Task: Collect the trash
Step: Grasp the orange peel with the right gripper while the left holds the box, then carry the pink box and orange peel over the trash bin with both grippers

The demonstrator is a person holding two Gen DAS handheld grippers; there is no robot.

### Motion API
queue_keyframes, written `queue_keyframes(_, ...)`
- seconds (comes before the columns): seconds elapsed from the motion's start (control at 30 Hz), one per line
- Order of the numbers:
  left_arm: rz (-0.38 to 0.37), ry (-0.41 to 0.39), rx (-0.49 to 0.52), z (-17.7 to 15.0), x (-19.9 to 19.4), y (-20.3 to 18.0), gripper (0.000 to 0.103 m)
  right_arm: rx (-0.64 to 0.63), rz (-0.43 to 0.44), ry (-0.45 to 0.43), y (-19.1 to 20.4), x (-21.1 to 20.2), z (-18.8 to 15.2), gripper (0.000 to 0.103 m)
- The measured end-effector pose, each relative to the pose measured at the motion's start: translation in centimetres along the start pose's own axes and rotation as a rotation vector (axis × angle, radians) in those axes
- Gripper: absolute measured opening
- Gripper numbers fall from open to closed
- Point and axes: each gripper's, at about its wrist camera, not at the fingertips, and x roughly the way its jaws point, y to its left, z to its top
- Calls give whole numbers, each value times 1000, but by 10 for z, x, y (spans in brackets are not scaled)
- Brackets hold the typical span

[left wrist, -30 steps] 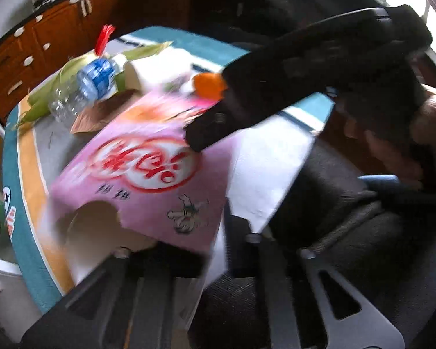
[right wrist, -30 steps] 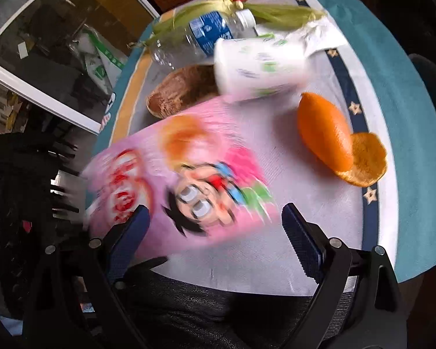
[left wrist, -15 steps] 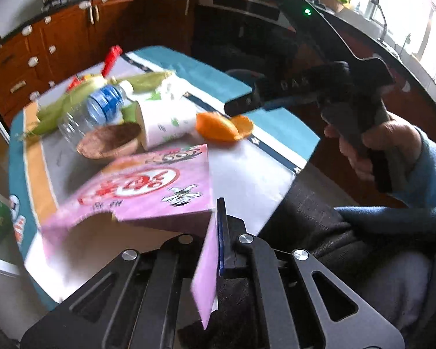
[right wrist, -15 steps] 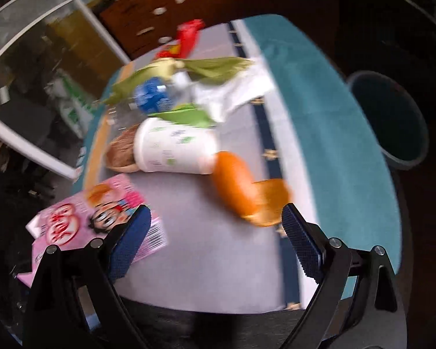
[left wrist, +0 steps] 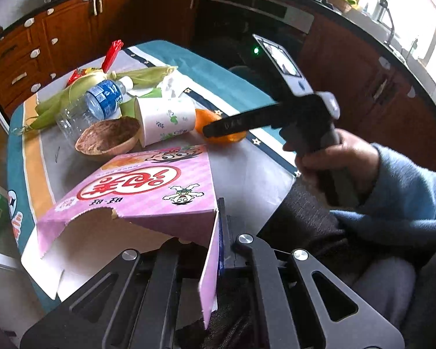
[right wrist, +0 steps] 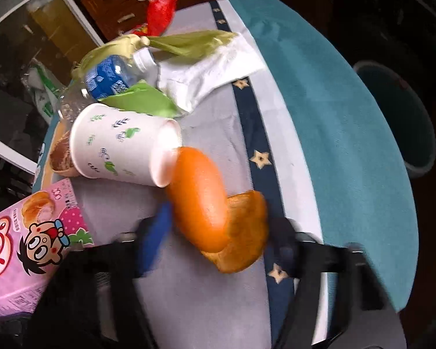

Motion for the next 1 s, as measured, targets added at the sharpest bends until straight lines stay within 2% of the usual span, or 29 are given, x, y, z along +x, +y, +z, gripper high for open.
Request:
queue_keyframes(0.03,0,0,-2,2,0,-1,3,-8,1,-17,1,-3,0,30)
queue_keyframes(0.07,-1,0,-4,4,-1,-2,3,-14,6,-29,2,-7,-1,22)
queue_keyframes(0.13,-4,-2,-1,7,-1,-6,3,-12,24,-35,1,-14,-2,18)
queue_keyframes(0.43,-35,-35,39,32,-15,-32,2,45,68,-108,-24,-63,-8,17)
queue_keyframes(0.57,-61,-69,58,53,-25,-46,2,60,67,-168,-38,-93,-10,17)
queue_keyframes(0.7,-52,-104,113,82,-28,-63,3,82,49,-230,-58,-121,-8,17)
queue_keyframes(0.83,-76,-109,147,123,-10,-79,3,129,9,-280,-92,-143,-3,17)
queue_keyframes(1.0,-111,-91,191,173,31,-106,3,224,-49,-334,-147,-163,4,17)
